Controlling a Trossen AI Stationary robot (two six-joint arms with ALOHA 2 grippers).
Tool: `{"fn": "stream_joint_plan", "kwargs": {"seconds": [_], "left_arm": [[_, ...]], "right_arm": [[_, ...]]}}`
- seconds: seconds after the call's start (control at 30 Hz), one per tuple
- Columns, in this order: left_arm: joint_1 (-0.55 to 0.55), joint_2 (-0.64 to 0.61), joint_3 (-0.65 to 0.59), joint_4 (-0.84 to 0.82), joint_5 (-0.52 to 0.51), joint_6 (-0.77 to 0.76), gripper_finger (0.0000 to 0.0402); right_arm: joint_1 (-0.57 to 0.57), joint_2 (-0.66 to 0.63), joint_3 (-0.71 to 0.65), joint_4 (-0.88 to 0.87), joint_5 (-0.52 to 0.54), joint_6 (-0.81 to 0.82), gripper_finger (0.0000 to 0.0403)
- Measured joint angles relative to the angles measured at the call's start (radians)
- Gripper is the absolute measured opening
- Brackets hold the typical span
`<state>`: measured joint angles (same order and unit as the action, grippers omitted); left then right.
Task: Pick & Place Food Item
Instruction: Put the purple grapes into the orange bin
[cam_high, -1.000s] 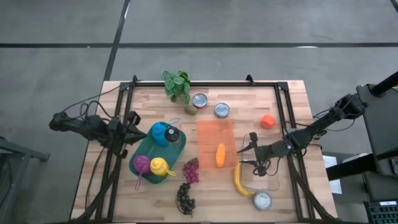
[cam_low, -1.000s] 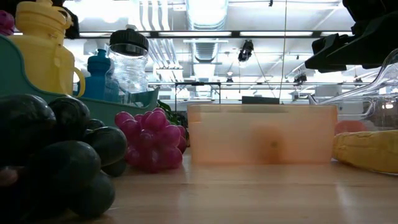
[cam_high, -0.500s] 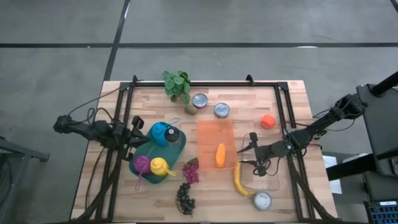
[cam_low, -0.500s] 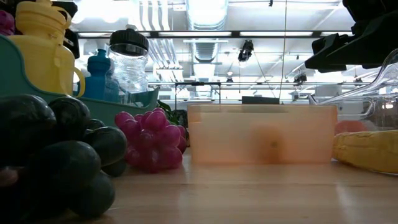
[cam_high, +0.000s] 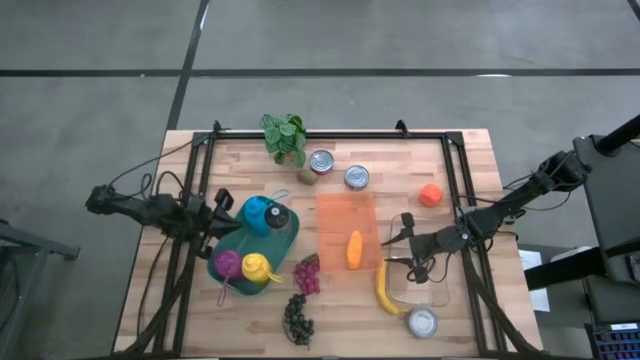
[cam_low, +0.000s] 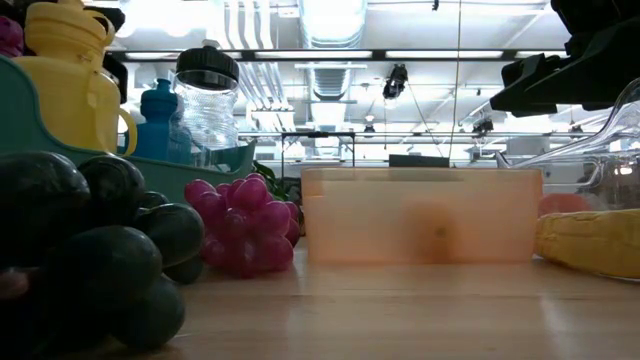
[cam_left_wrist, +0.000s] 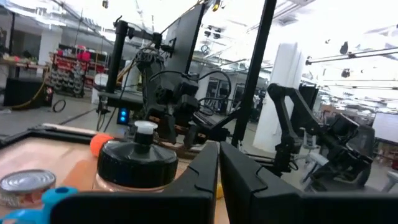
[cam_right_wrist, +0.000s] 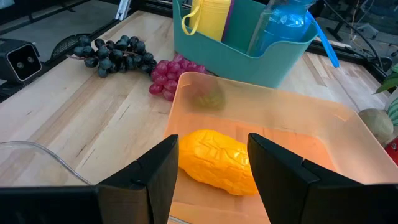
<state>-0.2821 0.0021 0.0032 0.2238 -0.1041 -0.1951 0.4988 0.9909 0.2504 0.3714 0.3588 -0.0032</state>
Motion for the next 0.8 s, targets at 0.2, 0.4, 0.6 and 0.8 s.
{"fn": "stream_joint_plan", "kwargs": {"seconds": [0.2, 0.4, 0.6, 0.8], "left_arm": [[0.000, 0.000, 0.000, -0.069, 0.000, -0.016, 0.0021], [0.000, 0.000, 0.000, -0.184, 0.000, -0.023, 0.0021], [0.000, 0.008, 0.000, -0.193, 0.004, -0.019, 0.0021], [0.000, 0.007, -0.001, -0.193, 0.004, -0.018, 0.0021]], "right_arm": [[0.000, 0.000, 0.000, 0.000, 0.000, 0.000, 0.0189], [0.000, 0.000, 0.000, 0.000, 0.000, 0.000, 0.0189], [-0.014, 0.000, 0.000, 0.004, 0.133, -0.126, 0.0189], [-0.013, 0.000, 0.000, 0.005, 0.220, -0.258, 0.0189]]}}
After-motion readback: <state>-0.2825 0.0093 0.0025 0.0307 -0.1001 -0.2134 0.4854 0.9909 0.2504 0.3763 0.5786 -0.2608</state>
